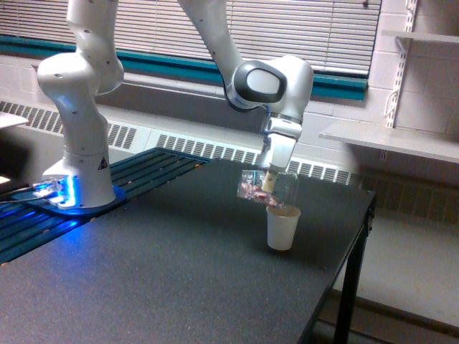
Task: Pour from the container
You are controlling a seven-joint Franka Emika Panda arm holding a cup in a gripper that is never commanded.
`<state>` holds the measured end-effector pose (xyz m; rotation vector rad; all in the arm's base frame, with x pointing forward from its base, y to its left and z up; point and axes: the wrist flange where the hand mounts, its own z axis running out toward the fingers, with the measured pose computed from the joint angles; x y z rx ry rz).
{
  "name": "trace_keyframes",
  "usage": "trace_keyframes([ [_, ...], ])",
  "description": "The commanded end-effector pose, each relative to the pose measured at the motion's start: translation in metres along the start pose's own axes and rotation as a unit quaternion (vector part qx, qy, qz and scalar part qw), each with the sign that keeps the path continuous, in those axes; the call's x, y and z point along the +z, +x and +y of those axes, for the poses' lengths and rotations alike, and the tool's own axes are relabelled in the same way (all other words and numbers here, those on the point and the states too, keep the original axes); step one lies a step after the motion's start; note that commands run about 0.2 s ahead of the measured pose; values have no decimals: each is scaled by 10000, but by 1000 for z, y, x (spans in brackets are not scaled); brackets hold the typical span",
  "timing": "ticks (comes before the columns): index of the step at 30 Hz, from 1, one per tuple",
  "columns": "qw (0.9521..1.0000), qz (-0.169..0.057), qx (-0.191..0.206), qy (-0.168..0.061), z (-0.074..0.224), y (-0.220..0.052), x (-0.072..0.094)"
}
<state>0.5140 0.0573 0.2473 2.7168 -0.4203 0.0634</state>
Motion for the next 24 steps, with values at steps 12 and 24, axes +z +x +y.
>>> trace_keyframes([
  [12, 9986, 65, -471, -232, -7, 6, -6],
  [24, 9986, 14, -461, -241, 1, 4, -4],
])
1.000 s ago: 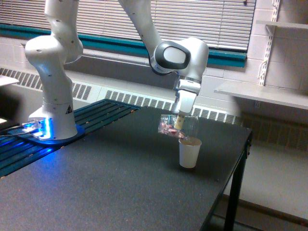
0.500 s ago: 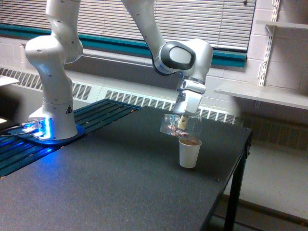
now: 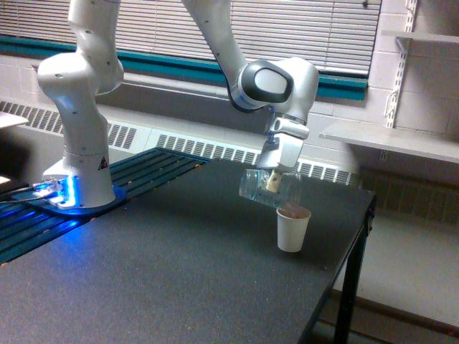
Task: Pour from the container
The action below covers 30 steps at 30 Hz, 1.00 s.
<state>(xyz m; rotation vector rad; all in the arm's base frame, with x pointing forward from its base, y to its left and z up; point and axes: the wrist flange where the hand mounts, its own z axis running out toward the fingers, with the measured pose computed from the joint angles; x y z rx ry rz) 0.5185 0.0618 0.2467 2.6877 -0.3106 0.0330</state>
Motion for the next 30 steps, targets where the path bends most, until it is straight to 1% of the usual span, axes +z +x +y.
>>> trace_keyframes([
  [1, 10000, 9, -70, -21, 7, 0, -3],
  [12, 10000, 44, -12, 77, 15, 2, -6],
  [22, 9996, 173, 93, 221, 33, 6, -17],
  [26, 9990, 224, 188, 328, 46, 6, -20],
  [30, 9978, 256, 333, 513, 62, 3, -20],
])
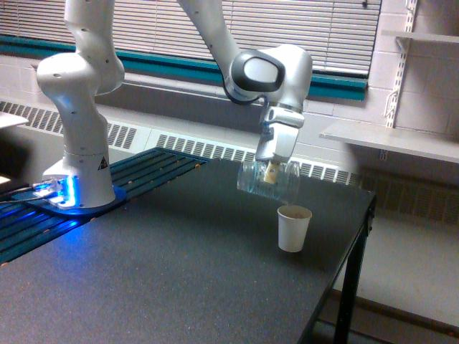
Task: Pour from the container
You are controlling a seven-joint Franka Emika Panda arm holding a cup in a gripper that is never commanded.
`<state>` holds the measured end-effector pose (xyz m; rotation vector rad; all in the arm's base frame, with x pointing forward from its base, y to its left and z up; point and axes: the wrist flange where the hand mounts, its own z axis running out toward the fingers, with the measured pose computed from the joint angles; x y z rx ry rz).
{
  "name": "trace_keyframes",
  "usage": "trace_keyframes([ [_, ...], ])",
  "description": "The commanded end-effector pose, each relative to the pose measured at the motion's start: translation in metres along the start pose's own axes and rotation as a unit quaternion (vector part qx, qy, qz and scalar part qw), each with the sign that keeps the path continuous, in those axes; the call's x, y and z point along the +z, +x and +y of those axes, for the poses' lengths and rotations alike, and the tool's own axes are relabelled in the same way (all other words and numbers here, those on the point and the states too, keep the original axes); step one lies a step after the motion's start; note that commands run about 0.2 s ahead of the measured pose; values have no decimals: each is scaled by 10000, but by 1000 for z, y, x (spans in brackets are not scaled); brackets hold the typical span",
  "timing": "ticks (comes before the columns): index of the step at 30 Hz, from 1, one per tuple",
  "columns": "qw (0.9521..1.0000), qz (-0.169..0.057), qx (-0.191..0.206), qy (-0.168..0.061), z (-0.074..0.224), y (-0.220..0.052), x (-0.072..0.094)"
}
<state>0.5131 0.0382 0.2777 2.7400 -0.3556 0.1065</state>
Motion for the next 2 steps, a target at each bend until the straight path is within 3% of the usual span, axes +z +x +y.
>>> trace_keyframes([
  [1, 9997, 69, 146, 200, 28, 0, -4],
  [2, 9997, 69, 146, 200, 29, 0, -5],
])
